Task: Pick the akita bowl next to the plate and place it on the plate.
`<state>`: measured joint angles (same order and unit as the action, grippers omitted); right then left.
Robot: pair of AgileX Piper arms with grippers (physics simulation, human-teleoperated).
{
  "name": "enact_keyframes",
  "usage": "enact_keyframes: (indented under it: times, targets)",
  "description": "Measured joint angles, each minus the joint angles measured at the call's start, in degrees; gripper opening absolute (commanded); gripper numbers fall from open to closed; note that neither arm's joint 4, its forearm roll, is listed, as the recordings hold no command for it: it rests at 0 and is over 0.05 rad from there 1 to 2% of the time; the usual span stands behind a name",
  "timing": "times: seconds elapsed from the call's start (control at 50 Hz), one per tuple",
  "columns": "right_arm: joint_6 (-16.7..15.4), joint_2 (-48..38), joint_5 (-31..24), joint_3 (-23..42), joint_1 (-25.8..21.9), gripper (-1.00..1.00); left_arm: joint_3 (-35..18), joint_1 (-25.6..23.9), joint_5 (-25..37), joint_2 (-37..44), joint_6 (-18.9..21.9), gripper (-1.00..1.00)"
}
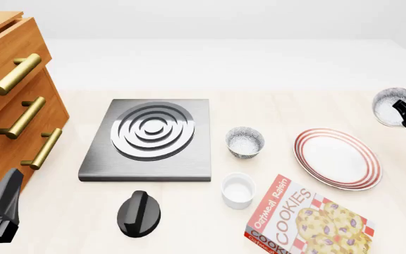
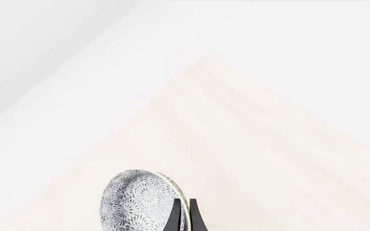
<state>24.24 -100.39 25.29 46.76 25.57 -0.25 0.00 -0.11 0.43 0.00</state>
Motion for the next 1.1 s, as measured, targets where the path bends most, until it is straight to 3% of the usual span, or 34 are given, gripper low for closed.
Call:
enact_keyframes:
  times: [1.1]
  targets:
    - [0.7, 9.14, -0.85, -7.53, -7.0, -1.0, 0.0, 0.0, 0.0, 0.0, 0.0, 1.0]
